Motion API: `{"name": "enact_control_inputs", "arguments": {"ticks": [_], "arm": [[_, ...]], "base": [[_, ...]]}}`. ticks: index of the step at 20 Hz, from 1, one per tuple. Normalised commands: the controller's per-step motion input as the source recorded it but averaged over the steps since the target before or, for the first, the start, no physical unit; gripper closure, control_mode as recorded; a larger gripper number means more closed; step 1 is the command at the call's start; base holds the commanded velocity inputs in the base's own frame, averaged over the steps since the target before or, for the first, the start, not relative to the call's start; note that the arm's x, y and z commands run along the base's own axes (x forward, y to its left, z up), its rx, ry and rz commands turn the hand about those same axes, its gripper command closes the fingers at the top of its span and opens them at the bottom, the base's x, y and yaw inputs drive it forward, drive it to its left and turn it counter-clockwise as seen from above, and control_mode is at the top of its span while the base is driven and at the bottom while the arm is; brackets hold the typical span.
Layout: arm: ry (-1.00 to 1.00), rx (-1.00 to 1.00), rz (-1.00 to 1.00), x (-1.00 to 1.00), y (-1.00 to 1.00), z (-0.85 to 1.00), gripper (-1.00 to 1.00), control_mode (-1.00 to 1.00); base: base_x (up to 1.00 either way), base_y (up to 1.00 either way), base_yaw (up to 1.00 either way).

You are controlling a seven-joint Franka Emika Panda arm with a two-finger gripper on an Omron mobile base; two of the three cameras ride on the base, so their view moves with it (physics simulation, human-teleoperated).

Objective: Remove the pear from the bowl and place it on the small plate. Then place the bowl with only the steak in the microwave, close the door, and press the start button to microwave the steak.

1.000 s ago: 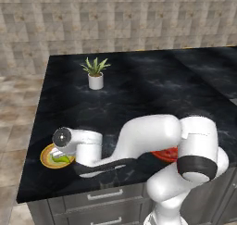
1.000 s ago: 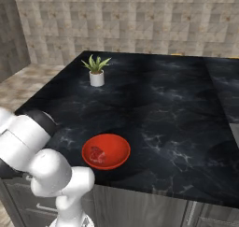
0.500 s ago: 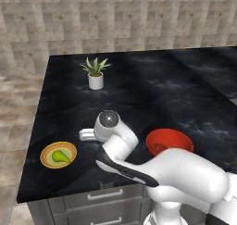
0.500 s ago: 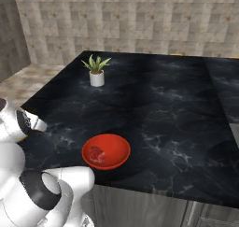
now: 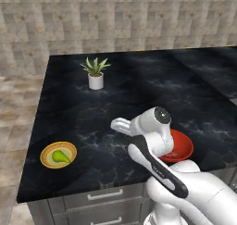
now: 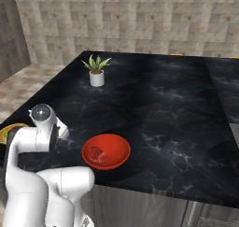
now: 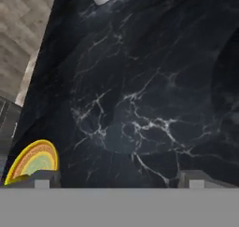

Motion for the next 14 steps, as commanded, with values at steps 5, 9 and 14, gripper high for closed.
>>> {"name": "enact_control_inputs", "arguments": {"ticks": [5, 9, 14], "arm": [[0.04, 0.34, -0.07, 0.0, -1.0, 0.03, -1.0, -1.0], [0.13, 0.3, -0.01, 0.0, -1.0, -0.12, -1.0, -1.0], [0.1, 0.07, -0.02, -0.02, -1.0, -0.1, -1.0, -1.0]], "base": [[0.0, 0.0, 0.0], [0.0, 0.0, 0.0], [0.0, 0.0, 0.0]]}}
